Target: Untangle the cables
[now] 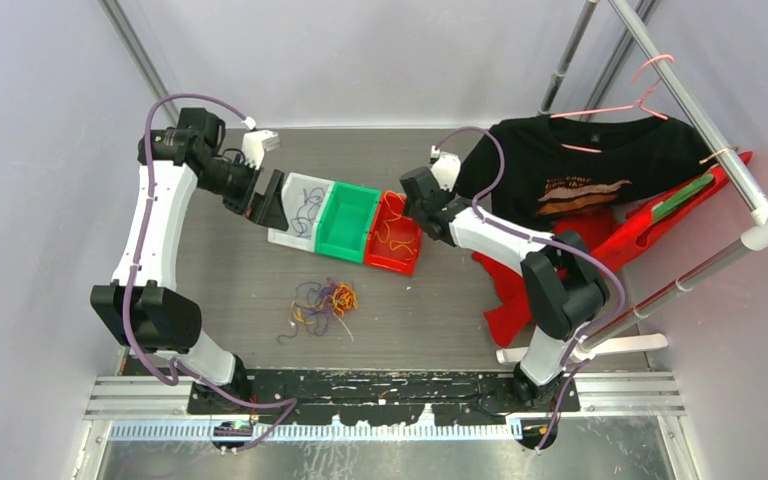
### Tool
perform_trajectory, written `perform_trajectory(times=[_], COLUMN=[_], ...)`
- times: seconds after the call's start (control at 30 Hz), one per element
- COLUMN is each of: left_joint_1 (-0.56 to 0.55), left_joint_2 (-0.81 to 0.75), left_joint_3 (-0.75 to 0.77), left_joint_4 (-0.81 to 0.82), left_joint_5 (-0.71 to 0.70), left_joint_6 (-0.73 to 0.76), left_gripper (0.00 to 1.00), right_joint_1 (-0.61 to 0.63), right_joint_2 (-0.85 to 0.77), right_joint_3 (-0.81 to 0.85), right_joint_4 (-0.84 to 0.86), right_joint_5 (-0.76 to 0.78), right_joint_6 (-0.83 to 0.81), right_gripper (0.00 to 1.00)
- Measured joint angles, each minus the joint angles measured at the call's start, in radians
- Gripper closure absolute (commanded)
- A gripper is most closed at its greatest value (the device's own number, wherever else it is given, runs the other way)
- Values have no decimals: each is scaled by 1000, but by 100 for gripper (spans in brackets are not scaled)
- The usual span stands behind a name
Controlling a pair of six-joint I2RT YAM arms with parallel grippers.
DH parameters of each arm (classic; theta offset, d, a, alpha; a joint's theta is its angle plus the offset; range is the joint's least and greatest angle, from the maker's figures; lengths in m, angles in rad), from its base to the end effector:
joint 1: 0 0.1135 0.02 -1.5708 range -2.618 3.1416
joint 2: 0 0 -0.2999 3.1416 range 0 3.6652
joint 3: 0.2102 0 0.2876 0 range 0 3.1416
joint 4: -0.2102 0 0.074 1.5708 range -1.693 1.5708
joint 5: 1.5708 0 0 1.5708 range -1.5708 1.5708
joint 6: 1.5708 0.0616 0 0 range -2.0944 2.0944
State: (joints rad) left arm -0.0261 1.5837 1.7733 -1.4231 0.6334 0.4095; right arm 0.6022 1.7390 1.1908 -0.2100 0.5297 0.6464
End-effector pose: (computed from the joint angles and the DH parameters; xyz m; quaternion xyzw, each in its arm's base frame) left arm 0.3286 -0.0451 0.4086 0.2535 0.9034 -0.2710 0.2151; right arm 0.3752 0.2201 0.2264 0.1230 0.8841 0.0279 0.4500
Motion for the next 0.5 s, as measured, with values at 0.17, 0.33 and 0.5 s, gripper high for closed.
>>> perform_trajectory(times=[0.17, 0.33, 0.5], left_joint_1=[0, 0, 1], left_joint_2=[-1, -33, -57], left_joint_3=[-3, -70, -151], left_joint_4=[-29, -45, -53], left_joint_5=[0, -5, -10], left_joint_6=[35, 90, 125], left_gripper=[0, 0, 0], right_joint_1=[89, 277, 426], right_joint_2=[-45, -189, -195], right_joint_3=[-25, -72, -64], right_joint_4=[6, 39, 110], right_joint_5=[96, 144, -19], right_joint_6=[-14, -66, -93], right_gripper=[32, 31, 35])
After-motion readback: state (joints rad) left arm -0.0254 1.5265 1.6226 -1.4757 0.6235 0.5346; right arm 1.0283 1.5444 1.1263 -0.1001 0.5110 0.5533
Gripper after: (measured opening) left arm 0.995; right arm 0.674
